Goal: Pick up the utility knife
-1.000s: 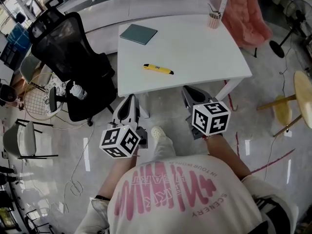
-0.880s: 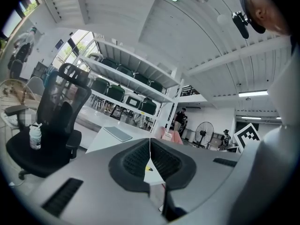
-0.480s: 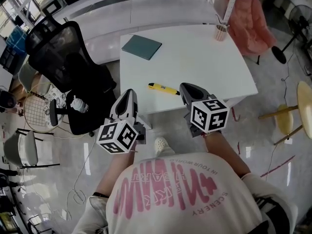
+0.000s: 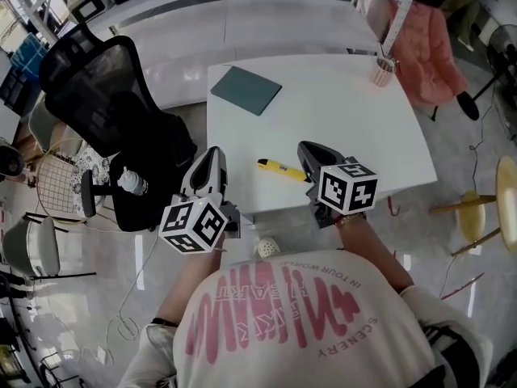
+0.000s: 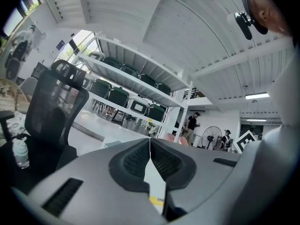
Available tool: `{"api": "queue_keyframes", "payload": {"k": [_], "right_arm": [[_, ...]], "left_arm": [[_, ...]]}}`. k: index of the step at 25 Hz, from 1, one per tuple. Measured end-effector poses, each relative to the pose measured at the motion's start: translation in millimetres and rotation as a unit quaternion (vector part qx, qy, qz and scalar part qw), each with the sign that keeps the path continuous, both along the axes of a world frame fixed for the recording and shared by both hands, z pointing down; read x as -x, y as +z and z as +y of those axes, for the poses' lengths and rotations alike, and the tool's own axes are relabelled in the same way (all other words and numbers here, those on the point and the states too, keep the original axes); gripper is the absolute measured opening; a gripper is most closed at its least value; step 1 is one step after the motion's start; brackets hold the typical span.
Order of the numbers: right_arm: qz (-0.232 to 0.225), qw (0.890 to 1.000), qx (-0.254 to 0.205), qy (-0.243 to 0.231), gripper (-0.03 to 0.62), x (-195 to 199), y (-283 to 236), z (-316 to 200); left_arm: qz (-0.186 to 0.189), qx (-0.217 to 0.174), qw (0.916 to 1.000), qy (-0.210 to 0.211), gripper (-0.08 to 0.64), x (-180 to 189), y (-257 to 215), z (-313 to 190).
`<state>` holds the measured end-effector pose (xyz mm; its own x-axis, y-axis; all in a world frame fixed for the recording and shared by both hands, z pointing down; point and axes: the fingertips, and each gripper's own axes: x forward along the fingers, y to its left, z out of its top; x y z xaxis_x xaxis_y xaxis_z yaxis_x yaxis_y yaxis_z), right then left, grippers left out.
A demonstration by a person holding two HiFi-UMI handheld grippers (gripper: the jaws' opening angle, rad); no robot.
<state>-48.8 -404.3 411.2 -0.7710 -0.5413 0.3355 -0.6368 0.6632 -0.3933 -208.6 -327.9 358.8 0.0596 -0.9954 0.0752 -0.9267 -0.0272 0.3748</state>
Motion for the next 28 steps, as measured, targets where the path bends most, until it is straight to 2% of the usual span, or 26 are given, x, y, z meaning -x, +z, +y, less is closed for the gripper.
{"api": "queue_keyframes", "payload": {"k": [3, 11, 16, 22, 23, 24, 25, 28], "right_arm": [[0.004, 1.0, 0.008, -0.016, 0.017, 18, 13, -11], [0.071, 0.995, 0.041, -0.05, 0.017, 39, 64, -21], [0.132, 0.985, 0.054, -0.102, 0.017, 52, 99, -21], [0.154, 0.976, 0.078, -0.131, 0.017, 62, 123, -22], [0.156, 0.975, 0.081, -0.137, 0.041, 64, 127, -22], [0.158, 0.973, 0.085, -0.143, 0.102, 66, 131, -22], [0.16, 0.972, 0.088, -0.146, 0.121, 67, 134, -23], [0.175, 0.969, 0.088, -0.149, 0.121, 69, 141, -27]], "left_arm": [[0.007, 0.002, 1.0, -0.005, 0.025, 17, 8, -11], [0.022, 0.031, 0.9991, -0.02, 0.025, 42, 36, -15], [0.031, 0.04, 0.9984, -0.026, 0.025, 50, 50, -22], [0.036, 0.048, 0.9979, -0.023, 0.025, 52, 61, -33], [0.036, 0.048, 0.998, -0.023, 0.025, 52, 61, -35], [0.035, 0.046, 0.998, -0.023, 0.025, 53, 61, -37], [0.034, 0.045, 0.9981, -0.024, 0.025, 54, 61, -39], [0.033, 0.043, 0.9982, -0.026, 0.025, 58, 60, -44]]}}
